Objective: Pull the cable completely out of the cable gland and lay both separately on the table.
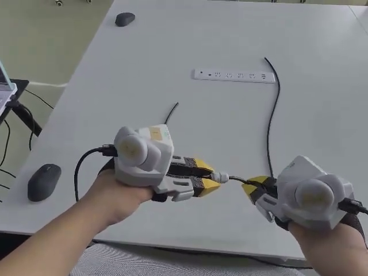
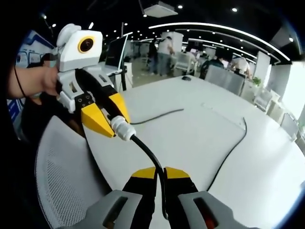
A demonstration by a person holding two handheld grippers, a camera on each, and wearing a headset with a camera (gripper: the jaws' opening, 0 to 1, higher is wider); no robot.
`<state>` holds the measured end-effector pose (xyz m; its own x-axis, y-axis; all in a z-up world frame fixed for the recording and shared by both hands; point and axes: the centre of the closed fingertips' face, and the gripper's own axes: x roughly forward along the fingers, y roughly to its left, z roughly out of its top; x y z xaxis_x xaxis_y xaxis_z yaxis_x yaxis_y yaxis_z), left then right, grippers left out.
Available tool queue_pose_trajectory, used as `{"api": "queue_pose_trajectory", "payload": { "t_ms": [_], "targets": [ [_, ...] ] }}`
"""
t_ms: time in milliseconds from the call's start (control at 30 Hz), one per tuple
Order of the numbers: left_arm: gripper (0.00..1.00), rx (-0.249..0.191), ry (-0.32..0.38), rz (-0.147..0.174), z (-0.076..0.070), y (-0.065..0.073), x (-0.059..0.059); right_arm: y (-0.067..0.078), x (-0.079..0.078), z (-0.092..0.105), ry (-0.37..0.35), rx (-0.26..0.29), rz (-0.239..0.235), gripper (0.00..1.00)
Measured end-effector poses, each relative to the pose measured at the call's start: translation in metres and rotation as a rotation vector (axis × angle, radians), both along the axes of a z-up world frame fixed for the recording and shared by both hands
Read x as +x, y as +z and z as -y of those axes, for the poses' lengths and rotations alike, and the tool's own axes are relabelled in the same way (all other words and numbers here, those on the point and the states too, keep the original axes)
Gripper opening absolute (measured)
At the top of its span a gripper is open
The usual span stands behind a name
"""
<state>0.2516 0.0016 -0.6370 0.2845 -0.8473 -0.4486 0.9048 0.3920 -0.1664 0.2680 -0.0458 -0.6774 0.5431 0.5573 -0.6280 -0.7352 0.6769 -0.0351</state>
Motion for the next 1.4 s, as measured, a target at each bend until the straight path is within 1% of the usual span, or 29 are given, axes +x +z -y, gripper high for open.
{"api": "queue_pose_trajectory", "payload": {
  "t_ms": [33,100,233,267,300,333,467,567,667,800,867,933,1033,1133,1333,1400],
  "targets": [
    [0.15,0.0,0.001,-0.001,-0.001,-0.001,0.0,-0.001,0.0,0.001,-0.003,-0.008,-0.003,0.0],
    [0.15,-0.005,0.005,-0.004,-0.001,-0.001,0.0,-0.001,0.001,0.002,-0.009,-0.001,-0.003,0.0],
    [0.15,-0.01,0.01,-0.002,-0.002,0.001,0.0,-0.006,0.002,0.008,-0.042,0.012,-0.032,0.0],
    [0.15,-0.011,0.011,-0.001,-0.002,0.001,0.0,-0.008,0.002,0.01,-0.068,0.032,-0.054,0.0],
    [0.15,-0.011,0.012,-0.001,-0.002,0.001,0.001,-0.009,0.003,0.011,-0.075,0.036,-0.059,0.0],
    [0.15,-0.013,0.012,-0.001,-0.002,0.001,0.001,-0.013,0.003,0.014,-0.1,0.04,-0.08,0.0],
    [0.15,-0.016,0.012,0.002,0.0,0.001,-0.001,-0.022,0.002,0.02,-0.126,0.031,-0.104,0.0],
    [0.15,-0.016,0.01,-0.003,0.001,-0.002,-0.004,-0.036,0.0,0.028,-0.171,0.038,-0.154,0.0],
    [0.15,-0.015,0.008,-0.007,0.002,-0.004,-0.006,-0.045,0.0,0.035,-0.184,0.016,-0.164,0.0],
    [0.15,-0.016,0.007,-0.009,0.004,-0.004,-0.007,-0.052,-0.001,0.042,-0.204,0.008,-0.182,0.0],
    [0.15,-0.017,0.008,-0.009,0.004,-0.004,-0.007,-0.057,-0.002,0.048,-0.241,0.026,-0.223,0.0],
    [0.15,-0.016,0.008,-0.009,0.005,-0.004,-0.007,-0.06,-0.002,0.051,-0.247,0.028,-0.231,0.0],
    [0.15,-0.013,0.007,-0.01,0.007,-0.005,-0.007,-0.06,-0.004,0.05,-0.247,0.027,-0.237,0.0],
    [0.15,-0.015,0.009,-0.013,0.008,-0.005,-0.007,-0.06,-0.004,0.05,-0.242,0.026,-0.232,0.0],
    [0.15,-0.014,0.014,-0.013,0.006,-0.005,-0.005,-0.054,-0.004,0.052,-0.224,0.013,-0.204,0.0],
    [0.15,-0.012,0.019,-0.018,0.004,-0.005,-0.004,-0.053,-0.004,0.052,-0.213,0.012,-0.194,0.0]
  ]
}}
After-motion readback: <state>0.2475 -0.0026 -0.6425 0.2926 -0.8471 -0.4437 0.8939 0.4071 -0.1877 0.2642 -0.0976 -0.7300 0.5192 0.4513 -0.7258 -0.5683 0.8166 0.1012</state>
